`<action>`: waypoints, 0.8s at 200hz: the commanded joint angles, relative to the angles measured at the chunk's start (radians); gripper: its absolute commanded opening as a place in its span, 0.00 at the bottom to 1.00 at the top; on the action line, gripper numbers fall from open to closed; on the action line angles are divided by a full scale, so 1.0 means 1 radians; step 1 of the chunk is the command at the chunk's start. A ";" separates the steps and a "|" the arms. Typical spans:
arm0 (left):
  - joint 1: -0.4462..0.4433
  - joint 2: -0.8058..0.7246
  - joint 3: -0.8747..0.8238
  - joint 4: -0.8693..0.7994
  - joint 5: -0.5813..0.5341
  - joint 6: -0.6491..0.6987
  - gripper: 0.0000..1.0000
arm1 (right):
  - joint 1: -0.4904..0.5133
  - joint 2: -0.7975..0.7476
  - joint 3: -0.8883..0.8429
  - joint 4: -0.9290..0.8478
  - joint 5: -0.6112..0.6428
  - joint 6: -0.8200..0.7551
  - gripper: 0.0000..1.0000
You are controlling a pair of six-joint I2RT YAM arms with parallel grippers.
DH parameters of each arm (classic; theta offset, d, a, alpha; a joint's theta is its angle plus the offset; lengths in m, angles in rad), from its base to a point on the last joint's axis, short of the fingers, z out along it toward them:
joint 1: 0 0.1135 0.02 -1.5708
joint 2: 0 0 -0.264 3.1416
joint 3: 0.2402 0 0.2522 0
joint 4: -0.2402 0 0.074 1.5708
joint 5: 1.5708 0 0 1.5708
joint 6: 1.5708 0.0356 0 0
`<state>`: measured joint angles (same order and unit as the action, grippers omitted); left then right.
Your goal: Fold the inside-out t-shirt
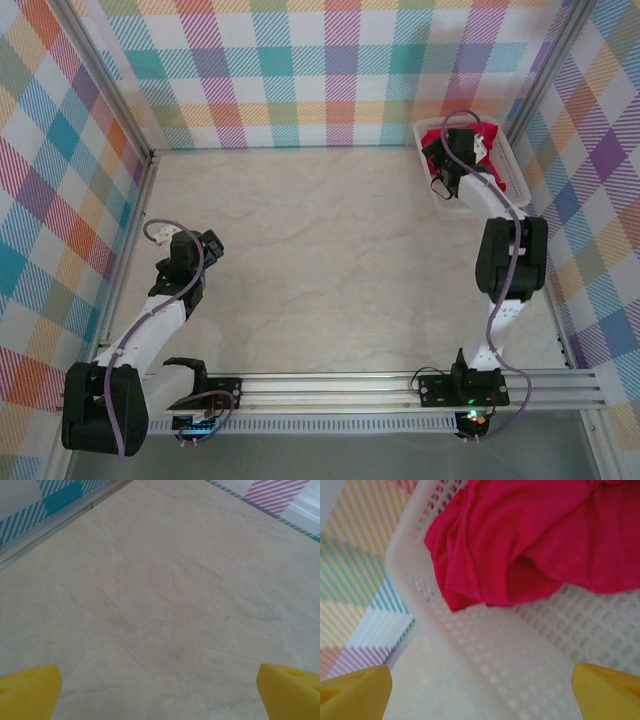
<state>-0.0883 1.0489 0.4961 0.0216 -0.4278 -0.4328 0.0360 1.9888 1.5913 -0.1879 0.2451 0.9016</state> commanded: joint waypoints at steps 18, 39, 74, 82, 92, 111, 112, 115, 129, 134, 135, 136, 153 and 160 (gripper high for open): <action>0.009 0.036 0.027 -0.016 -0.041 -0.060 1.00 | -0.036 0.198 0.230 -0.084 0.079 0.148 0.92; 0.010 0.016 -0.005 0.044 -0.020 -0.055 1.00 | -0.050 0.314 0.360 -0.102 0.059 0.169 0.91; 0.013 0.063 -0.027 0.135 0.080 -0.028 1.00 | -0.063 0.461 0.559 -0.124 -0.024 0.129 0.45; 0.013 0.081 -0.013 0.135 0.127 -0.008 1.00 | -0.062 0.462 0.571 -0.113 -0.035 0.110 0.28; 0.012 0.099 0.002 0.125 0.147 0.000 1.00 | -0.061 0.445 0.566 -0.100 -0.051 0.087 0.10; 0.013 0.101 0.010 0.093 0.100 -0.027 1.00 | -0.055 0.361 0.495 -0.063 -0.056 0.054 0.00; 0.013 0.101 0.010 0.092 0.098 -0.029 1.00 | -0.054 0.354 0.489 -0.059 -0.056 0.053 0.00; 0.013 0.098 0.008 0.092 0.095 -0.030 1.00 | -0.052 0.332 0.467 -0.046 -0.057 0.048 0.00; 0.013 0.097 0.006 0.098 0.117 -0.028 1.00 | -0.038 0.230 0.349 0.032 -0.054 0.026 0.00; 0.013 0.100 0.007 0.100 0.132 -0.029 1.00 | -0.030 0.194 0.301 0.059 -0.049 0.013 0.00; 0.012 0.101 0.007 0.101 0.135 -0.029 1.00 | -0.029 0.187 0.293 0.061 -0.048 0.010 0.00; 0.012 0.103 0.007 0.101 0.137 -0.028 1.00 | -0.027 0.181 0.285 0.067 -0.047 0.007 0.00; 0.013 0.100 0.012 0.082 0.172 -0.024 0.96 | 0.011 0.078 0.175 0.094 -0.010 -0.037 0.00; 0.013 0.082 0.005 0.076 0.163 -0.029 0.96 | 0.028 0.039 0.138 0.096 0.007 -0.057 0.00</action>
<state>-0.0864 1.1526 0.4824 0.1074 -0.2962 -0.4549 -0.0021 2.2063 1.8126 -0.1955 0.2207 0.9363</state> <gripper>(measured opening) 0.966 0.081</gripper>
